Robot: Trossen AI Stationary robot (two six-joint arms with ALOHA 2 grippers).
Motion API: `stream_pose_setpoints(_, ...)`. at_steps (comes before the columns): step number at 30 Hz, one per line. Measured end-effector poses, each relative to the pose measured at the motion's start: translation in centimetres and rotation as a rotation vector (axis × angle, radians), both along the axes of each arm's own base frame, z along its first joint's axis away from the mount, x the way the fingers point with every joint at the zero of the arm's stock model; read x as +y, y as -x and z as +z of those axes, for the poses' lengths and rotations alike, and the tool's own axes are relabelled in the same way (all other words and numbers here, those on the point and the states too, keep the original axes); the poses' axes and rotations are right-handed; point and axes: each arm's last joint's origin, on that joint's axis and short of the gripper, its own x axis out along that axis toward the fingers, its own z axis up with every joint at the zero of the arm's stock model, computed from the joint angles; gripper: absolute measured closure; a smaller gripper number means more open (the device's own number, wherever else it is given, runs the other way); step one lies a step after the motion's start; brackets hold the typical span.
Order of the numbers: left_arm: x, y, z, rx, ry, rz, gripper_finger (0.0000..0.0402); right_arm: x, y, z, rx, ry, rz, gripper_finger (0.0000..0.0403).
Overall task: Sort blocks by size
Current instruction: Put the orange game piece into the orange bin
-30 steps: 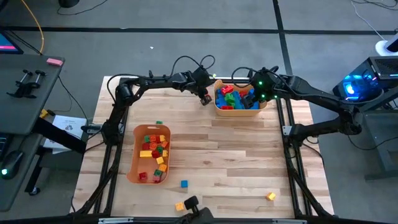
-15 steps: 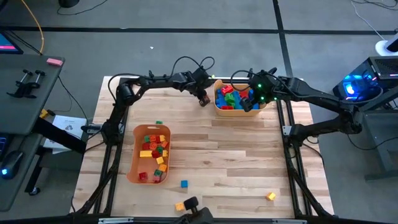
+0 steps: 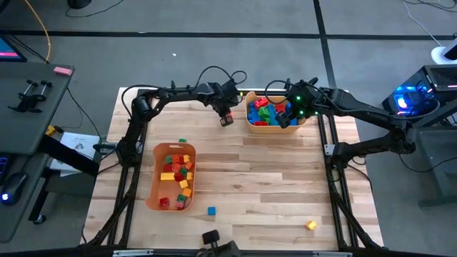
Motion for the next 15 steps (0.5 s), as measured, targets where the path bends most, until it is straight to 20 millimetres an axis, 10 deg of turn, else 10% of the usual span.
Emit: stream_pose_setpoints(15, -4.6, 1.8, -0.5, 0.322, 0.227, 0.123, 0.0401, 0.0, 0.0, 0.0, -0.001, 0.004, -0.004, 0.0013)
